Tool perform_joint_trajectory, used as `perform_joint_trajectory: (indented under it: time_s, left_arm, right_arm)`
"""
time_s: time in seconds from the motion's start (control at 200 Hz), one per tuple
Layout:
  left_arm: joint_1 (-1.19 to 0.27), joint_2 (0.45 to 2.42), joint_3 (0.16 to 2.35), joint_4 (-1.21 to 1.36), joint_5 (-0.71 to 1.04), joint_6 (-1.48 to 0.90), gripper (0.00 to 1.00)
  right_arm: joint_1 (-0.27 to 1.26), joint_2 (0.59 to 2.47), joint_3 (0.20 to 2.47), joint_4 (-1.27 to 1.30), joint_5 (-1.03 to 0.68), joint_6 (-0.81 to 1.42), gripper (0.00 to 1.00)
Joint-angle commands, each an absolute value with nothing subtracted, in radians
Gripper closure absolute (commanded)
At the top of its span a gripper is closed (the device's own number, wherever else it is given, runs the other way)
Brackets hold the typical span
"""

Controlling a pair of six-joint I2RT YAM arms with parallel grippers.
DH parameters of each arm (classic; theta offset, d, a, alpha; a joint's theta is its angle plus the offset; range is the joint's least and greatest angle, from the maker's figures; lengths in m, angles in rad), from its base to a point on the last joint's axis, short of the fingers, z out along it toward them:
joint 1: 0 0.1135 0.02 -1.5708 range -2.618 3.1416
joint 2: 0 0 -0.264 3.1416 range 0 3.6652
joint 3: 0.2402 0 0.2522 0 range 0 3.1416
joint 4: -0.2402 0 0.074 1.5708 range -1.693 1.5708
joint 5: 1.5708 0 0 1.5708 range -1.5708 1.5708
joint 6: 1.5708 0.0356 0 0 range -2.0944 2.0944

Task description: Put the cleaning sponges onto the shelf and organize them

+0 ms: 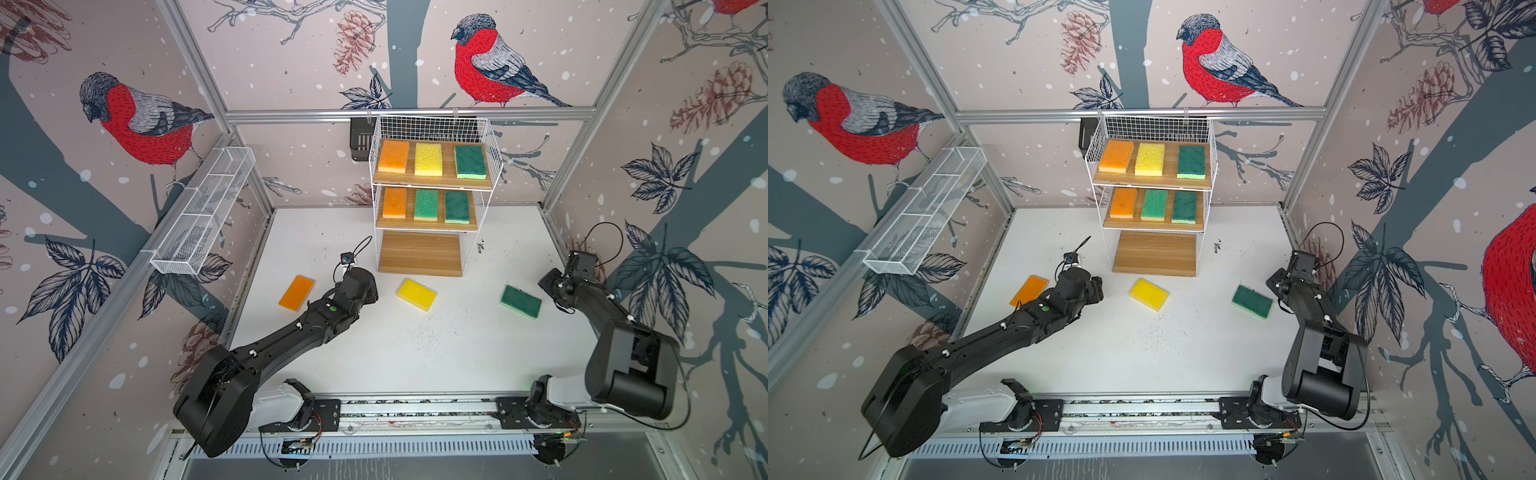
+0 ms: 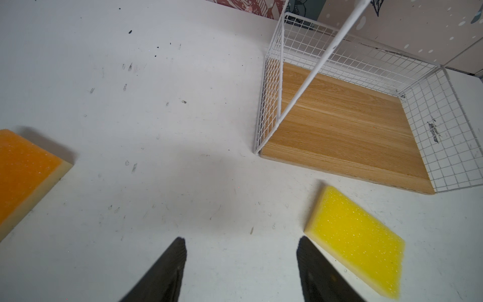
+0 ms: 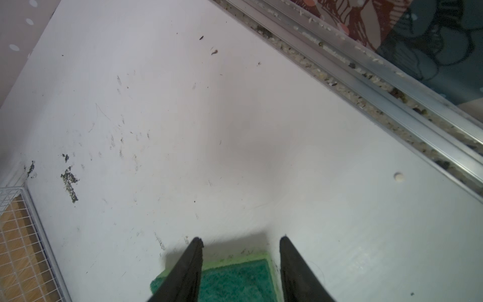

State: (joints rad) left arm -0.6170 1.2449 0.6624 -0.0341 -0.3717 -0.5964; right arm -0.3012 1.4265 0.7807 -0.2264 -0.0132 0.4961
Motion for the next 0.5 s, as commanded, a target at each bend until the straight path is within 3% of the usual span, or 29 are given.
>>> perform_joint_trajectory:
  time_s: [0.0, 0.495]
  left_arm:
    - [-0.610, 1.243, 0.658, -0.011, -0.375, -0.610, 0.33]
    - [-0.601, 1.235, 0.641, -0.001, -0.382, -0.653, 0.35]
  right_arm:
    - [-0.308, 1.466, 0.788, -0.179, -0.022, 0.485, 0.55]
    - [-0.303, 1.583, 0.762, -0.121, -0.043, 0.507, 0.67]
